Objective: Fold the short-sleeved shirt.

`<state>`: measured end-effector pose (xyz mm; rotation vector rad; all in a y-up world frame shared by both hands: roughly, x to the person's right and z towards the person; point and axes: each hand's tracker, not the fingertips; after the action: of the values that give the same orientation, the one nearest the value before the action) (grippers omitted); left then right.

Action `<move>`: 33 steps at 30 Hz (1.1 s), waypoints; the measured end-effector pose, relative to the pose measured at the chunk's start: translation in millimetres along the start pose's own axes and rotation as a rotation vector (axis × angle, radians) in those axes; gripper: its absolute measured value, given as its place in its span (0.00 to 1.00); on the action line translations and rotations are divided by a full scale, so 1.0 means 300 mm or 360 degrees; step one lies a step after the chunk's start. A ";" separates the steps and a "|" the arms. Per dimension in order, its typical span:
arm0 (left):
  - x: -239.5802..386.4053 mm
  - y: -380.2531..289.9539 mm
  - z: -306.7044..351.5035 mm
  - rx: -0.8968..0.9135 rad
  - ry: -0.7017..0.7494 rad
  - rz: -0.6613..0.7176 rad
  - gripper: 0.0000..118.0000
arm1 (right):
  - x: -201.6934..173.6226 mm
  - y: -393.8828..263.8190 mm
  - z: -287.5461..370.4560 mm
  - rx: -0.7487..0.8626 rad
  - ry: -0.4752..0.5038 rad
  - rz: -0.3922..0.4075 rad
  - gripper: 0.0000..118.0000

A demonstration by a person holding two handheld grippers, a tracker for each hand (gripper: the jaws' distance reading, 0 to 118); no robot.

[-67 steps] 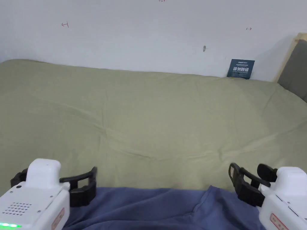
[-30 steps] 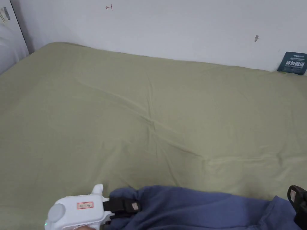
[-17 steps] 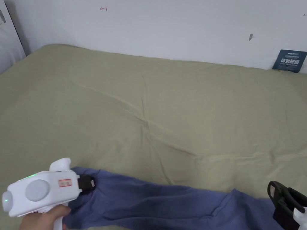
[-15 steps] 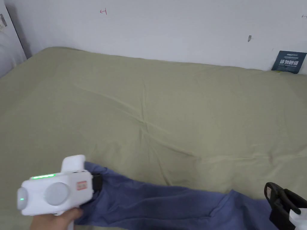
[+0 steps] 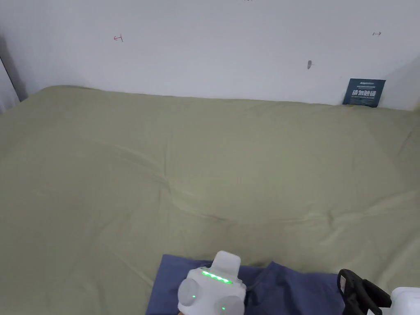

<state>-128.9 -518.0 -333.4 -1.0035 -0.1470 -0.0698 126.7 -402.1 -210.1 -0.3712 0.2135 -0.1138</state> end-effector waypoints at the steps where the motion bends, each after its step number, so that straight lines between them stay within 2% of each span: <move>1: -0.020 0.007 0.035 0.0011 -0.0090 0.0083 0.69 | 0.008 0.003 0.004 0.0004 0.0000 0.0000 0.02; 5: -0.175 -0.003 0.221 0.0362 -0.0339 0.0327 0.71 | 0.034 0.009 0.015 0.0006 0.0018 -0.0027 0.02; 8: -0.326 -0.043 0.290 0.0423 -0.0283 0.0595 0.73 | 0.044 0.003 0.024 0.0011 0.0028 -0.0068 0.02; 11: -0.369 -0.043 0.253 0.0368 -0.0290 0.0606 0.70 | 0.050 -0.007 0.018 0.0001 0.0034 -0.0095 0.02; 12: -0.351 -0.040 0.226 0.0286 -0.0345 0.0559 0.65 | 0.053 -0.011 0.012 -0.0008 0.0035 -0.0102 0.02; 14: -0.258 -0.025 0.143 0.0187 -0.0420 0.0466 0.26 | 0.056 -0.020 0.000 -0.0031 0.0030 -0.0113 0.02; 15: -0.207 -0.021 0.098 0.0115 -0.0390 0.0426 0.10 | 0.058 -0.023 -0.002 -0.0041 0.0028 -0.0124 0.02; 16: -0.163 -0.022 0.060 0.0057 -0.0406 0.0377 0.03 | 0.060 -0.025 0.001 -0.0045 0.0029 -0.0136 0.02; 18: -0.042 -0.030 0.012 0.0020 -0.0544 0.0302 0.03 | 0.066 -0.034 0.005 -0.0054 0.0022 -0.0147 0.02; 22: 0.063 -0.043 -0.038 -0.0035 -0.0562 0.0267 0.02 | 0.075 -0.044 0.006 -0.0081 -0.0004 -0.0142 0.02; 26: -0.085 -0.049 0.084 0.0091 -0.0551 0.0391 0.02 | 0.059 -0.038 0.003 -0.0077 -0.0010 -0.0129 0.02; 29: -0.300 -0.066 0.215 0.0223 -0.0488 0.0455 0.02 | 0.036 -0.040 -0.014 -0.0078 0.0013 -0.0131 0.02; 30: -0.366 -0.077 0.236 0.0246 -0.0508 0.0489 0.04 | 0.026 -0.042 -0.022 -0.0084 0.0023 -0.0128 0.02; 31: -0.456 -0.095 0.253 0.0262 -0.0560 0.0547 0.21 | 0.010 -0.047 -0.034 -0.0097 0.0032 -0.0120 0.02; 33: -0.623 -0.132 0.247 0.0234 -0.0655 0.0686 0.84 | -0.020 -0.059 -0.056 -0.0135 0.0058 -0.0109 0.02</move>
<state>-325.4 -478.3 -290.1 -0.8739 -0.3031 0.5369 115.8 -423.4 -217.5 -0.4612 0.2423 -0.1794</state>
